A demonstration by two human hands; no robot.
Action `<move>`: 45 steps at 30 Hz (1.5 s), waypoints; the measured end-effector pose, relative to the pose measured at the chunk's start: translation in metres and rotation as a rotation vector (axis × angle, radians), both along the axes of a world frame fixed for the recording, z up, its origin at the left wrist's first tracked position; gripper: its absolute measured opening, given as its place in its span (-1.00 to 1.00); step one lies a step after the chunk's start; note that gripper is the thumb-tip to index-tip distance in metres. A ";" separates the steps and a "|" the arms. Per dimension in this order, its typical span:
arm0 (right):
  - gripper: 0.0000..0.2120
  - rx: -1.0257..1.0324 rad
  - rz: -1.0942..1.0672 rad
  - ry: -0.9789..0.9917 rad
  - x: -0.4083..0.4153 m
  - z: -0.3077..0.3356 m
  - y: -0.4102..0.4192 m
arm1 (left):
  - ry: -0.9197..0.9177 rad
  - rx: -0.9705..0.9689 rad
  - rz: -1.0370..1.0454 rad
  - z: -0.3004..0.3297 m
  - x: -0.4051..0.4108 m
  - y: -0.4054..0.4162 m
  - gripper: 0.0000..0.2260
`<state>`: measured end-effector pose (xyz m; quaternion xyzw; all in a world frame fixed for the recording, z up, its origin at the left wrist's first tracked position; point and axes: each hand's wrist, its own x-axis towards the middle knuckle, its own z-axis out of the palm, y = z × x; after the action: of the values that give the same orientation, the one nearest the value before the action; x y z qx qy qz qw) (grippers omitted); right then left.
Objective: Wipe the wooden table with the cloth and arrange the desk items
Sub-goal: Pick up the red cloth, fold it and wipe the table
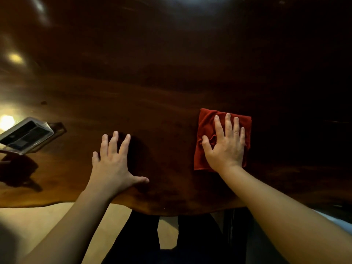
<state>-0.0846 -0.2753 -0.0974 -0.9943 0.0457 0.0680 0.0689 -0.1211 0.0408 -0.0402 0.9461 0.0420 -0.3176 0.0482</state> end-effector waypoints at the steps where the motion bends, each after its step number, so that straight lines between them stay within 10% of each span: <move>1: -0.25 -0.005 0.000 -0.005 0.001 -0.001 0.004 | 0.001 0.002 0.004 -0.001 -0.004 0.003 0.31; 26: -0.15 -0.001 0.214 -0.052 -0.014 -0.009 0.127 | 0.020 -0.030 0.087 -0.001 -0.048 0.019 0.33; 45: -0.17 0.119 0.375 -0.068 -0.042 -0.012 0.020 | 0.034 0.013 -0.006 -0.006 -0.027 -0.017 0.31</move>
<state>-0.1264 -0.2557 -0.1091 -0.9812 -0.1468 0.0488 0.1152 -0.1482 0.0237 -0.0457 0.9409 0.0420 -0.3337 0.0404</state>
